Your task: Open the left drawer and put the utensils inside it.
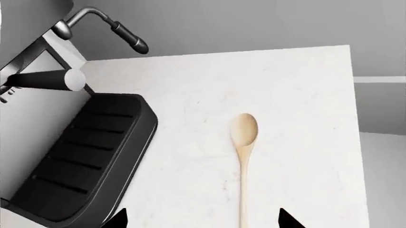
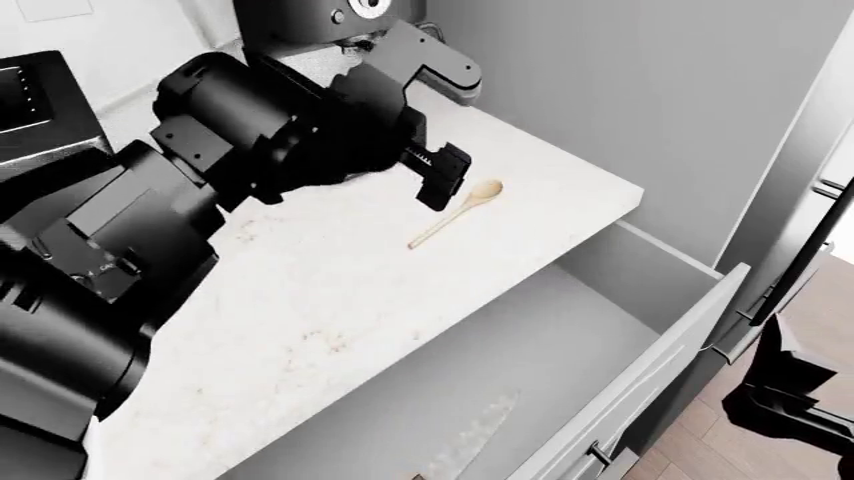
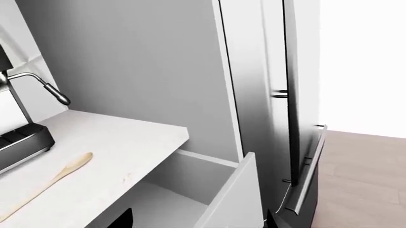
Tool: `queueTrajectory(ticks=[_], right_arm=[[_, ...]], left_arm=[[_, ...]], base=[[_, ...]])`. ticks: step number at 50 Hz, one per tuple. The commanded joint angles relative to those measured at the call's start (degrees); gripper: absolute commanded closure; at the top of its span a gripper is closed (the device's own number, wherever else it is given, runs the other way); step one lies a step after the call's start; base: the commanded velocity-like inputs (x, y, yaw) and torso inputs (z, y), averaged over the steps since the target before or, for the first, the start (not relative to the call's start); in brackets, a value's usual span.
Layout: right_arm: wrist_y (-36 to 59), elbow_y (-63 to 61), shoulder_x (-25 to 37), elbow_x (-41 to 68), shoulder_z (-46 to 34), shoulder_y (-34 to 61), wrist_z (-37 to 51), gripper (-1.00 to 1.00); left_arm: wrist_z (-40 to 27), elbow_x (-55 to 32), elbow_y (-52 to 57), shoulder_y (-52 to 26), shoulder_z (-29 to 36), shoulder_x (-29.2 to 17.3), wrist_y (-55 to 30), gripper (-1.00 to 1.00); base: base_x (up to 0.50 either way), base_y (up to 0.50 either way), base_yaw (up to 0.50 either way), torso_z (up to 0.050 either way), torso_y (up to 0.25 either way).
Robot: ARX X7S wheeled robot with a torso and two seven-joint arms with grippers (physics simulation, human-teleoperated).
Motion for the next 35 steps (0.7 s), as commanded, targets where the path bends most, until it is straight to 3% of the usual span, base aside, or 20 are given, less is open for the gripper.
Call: queueTrajectory(ticks=[1,9,20,29,35], right_arm=[[-0.25,-0.12,-0.34,-1.79,-0.69,-0.26,-1.30,-1.00],[-1.12,0.12,0.25,-1.60,-1.45,-0.36,-0.73,-1.00],[-1.49,-0.12,-0.07,-3.11,-1.44,-0.97,-2.06,-1.00],[-2.86,-0.13,1.19,-1.46,-2.01,-1.37,-0.09,-1.00],[-3.09,-0.20,1.21,-1.93,-1.91,-1.74,-0.70,-1.00]], left_arm=[[2.41,3.00,-3.12,0.83,2.06,1.93,3.03,-1.00],[1.69,3.22,-2.22,0.57,2.53,2.16,2.27,-1.00],[1.71,3.64,-1.11,1.36,3.07,1.87,2.77,-1.00],[2.24,3.58,-1.64,1.74,3.00,1.91,3.16,-1.00],[2.45,3.95,-3.53,1.86,3.06,2.65,3.74,-1.00]], base=[[0.00,0.00,0.00,0.000,0.000],[0.00,0.00,0.00,0.000,-0.195],[0.00,0.00,0.00,0.000,0.000],[0.00,0.00,0.00,0.000,-0.250],[0.00,0.00,0.00,0.000,0.000]])
